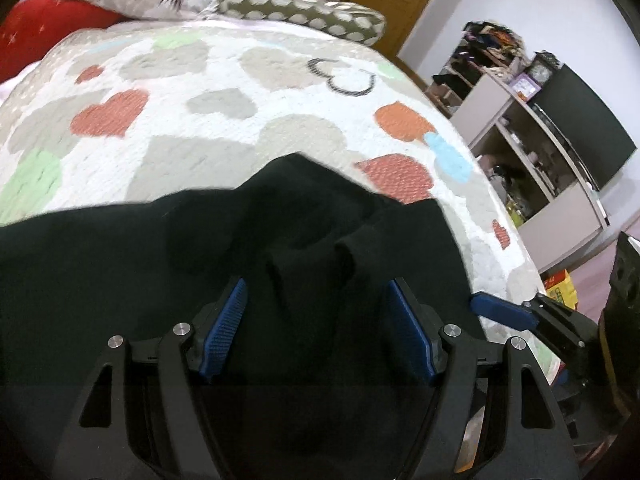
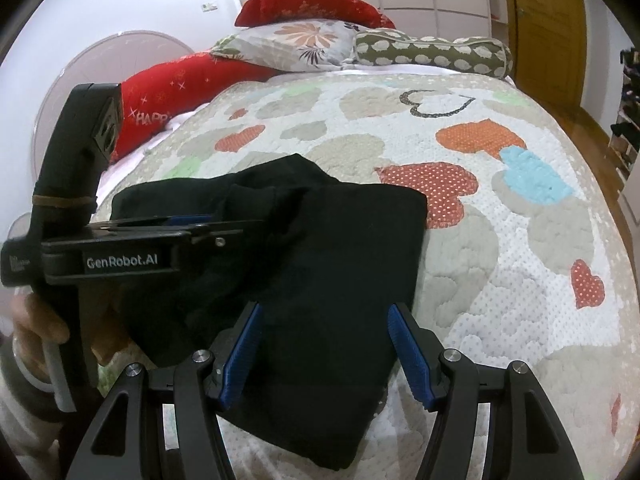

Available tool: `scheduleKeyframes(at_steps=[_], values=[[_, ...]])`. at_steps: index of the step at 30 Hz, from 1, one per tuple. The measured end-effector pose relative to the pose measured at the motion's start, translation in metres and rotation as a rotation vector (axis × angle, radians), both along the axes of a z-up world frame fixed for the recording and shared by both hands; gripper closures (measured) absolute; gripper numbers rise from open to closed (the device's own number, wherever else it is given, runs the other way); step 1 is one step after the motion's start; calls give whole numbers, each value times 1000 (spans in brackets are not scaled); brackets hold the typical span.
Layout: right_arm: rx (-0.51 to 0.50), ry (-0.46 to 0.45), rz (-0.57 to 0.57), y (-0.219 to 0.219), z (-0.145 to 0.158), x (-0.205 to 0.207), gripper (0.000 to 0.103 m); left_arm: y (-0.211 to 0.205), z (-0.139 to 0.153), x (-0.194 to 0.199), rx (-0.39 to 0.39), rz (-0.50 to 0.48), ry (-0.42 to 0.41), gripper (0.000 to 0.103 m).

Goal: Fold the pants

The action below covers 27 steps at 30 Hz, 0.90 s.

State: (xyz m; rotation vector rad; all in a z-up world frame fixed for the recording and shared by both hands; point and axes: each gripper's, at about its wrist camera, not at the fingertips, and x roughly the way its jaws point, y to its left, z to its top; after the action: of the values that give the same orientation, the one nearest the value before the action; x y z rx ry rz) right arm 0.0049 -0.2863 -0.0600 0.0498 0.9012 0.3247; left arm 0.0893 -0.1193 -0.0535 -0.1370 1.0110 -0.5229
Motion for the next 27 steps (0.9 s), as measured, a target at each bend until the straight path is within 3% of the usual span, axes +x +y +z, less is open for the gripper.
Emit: scheduleKeyframes(at_steps=[1,2,3,6,11,14,17,21,27], values=[[4,0,-1,-1,0,0,40,-2,0,1,-10,-6,-2,39],[9,1,-3,-2,0,1,40,-5,0,3,-6,-12,5,65],[10,0,-4,-2,1,1,40,-7,-2,4,5,-22,15,72],[15,-10,-1,0,6,-1,40,-3,2,4,-2,-34,10,78],[56,-46,21,6,18,0,40,20,25,-2,-20,14,-59,80],[68,-31,46,15,12,4,40,20,14,6,11,23,-40,80],[14,12,66,27,-5,7,40,19,3,10,14,40,-14,79],[-27,17,69,27,-10,3,40,24,9,5,11,50,-7,75],[25,-22,26,10,7,1,40,37,42,-19,19,107,-118,55]])
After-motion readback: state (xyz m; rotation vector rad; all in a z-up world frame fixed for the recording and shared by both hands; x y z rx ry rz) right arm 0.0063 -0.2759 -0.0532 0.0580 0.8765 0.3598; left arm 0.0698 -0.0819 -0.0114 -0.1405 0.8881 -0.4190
